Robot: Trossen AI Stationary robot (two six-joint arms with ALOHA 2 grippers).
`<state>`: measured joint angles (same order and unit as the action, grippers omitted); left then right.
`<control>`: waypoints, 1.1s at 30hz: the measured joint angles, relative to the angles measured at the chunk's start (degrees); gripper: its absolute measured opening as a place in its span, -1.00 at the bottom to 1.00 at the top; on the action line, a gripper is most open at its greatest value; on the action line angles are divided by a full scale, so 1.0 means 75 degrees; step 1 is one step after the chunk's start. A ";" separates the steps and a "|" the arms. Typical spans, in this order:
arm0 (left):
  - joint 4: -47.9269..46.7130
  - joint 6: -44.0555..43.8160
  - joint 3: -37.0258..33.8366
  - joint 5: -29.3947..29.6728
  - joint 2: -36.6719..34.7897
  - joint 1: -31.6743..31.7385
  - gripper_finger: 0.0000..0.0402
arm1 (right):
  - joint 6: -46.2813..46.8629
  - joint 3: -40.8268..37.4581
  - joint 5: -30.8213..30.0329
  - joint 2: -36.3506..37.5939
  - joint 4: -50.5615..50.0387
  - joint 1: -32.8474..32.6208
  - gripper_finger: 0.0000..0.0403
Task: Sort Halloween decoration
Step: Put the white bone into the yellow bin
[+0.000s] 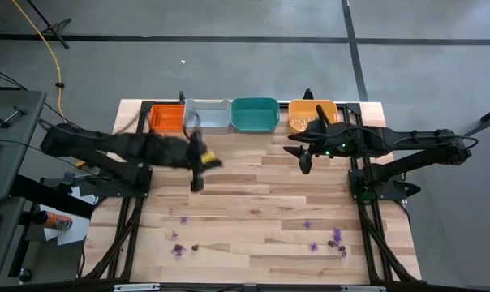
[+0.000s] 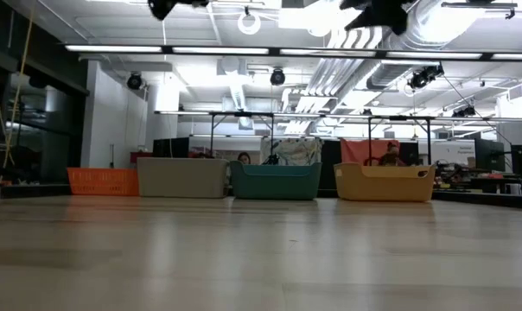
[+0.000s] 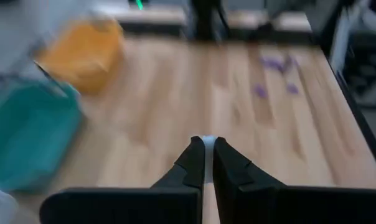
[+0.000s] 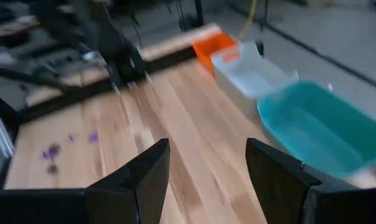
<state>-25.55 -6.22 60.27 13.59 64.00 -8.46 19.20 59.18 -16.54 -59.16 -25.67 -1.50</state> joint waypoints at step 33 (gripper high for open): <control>0.5149 0.0255 0.0017 -0.3845 0.1531 0.2842 -1.00 | -0.1415 0.0000 0.0463 -0.0574 0.2204 0.0000 0.01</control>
<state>13.07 -4.31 60.40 -15.25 75.48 12.85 8.59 59.18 -13.07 -63.47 -9.14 -1.50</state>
